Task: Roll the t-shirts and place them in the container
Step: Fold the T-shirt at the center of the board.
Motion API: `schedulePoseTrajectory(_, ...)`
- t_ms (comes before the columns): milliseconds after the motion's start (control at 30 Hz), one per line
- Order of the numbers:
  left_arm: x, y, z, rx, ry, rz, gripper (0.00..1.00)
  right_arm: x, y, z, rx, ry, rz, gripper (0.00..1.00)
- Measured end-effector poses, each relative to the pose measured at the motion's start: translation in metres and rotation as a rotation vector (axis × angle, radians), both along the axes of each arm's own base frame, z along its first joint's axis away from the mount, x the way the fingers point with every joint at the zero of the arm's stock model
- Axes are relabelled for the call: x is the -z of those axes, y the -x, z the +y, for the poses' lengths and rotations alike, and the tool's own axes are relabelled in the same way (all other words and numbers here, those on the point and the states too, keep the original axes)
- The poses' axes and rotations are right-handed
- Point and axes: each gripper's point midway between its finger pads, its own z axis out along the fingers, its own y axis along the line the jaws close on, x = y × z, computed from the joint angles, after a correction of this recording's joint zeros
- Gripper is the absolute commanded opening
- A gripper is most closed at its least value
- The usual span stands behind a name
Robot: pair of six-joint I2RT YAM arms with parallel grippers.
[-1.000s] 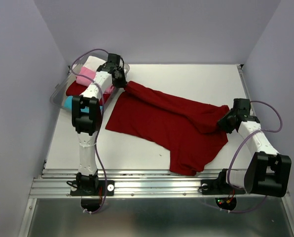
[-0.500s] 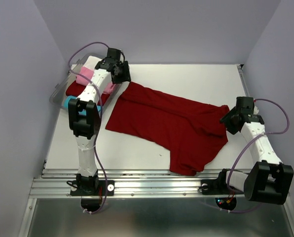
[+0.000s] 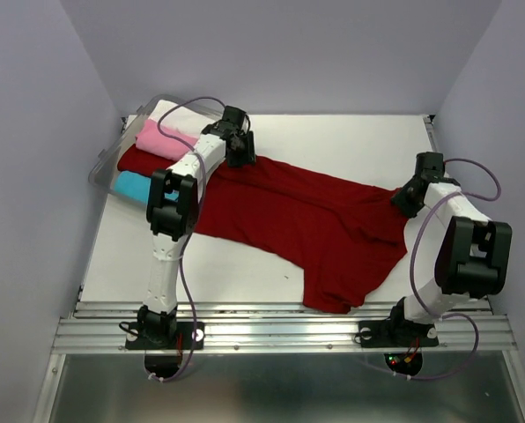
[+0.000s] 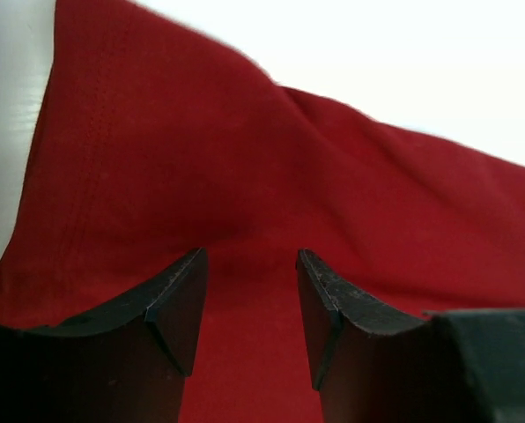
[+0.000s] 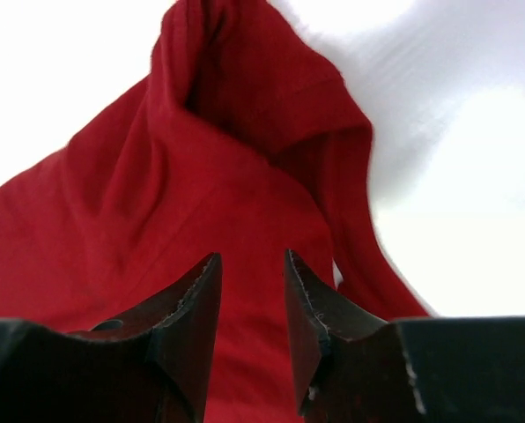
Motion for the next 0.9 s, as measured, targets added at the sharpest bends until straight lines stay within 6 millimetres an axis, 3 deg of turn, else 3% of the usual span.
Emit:
schedulePoseTrajectory(100,0.029,0.001,0.005,-0.010,-0.026,0.047,0.55,0.025,-0.008,0.001,-0.008,-0.031,0.038,0.39)
schedulePoseTrajectory(233,0.034,-0.003,0.016,-0.036,-0.048,0.048,0.55,0.052,-0.012,0.001,-0.007,-0.054,0.081,0.38)
schedulePoseTrajectory(533,0.033,-0.019,0.050,-0.080,-0.077,0.018,0.55,0.052,-0.027,-0.005,-0.002,-0.049,0.040,0.38)
schedulePoseTrajectory(900,0.034,-0.025,0.072,-0.078,-0.121,-0.002,0.55,0.051,-0.028,-0.005,-0.004,-0.047,0.038,0.38)
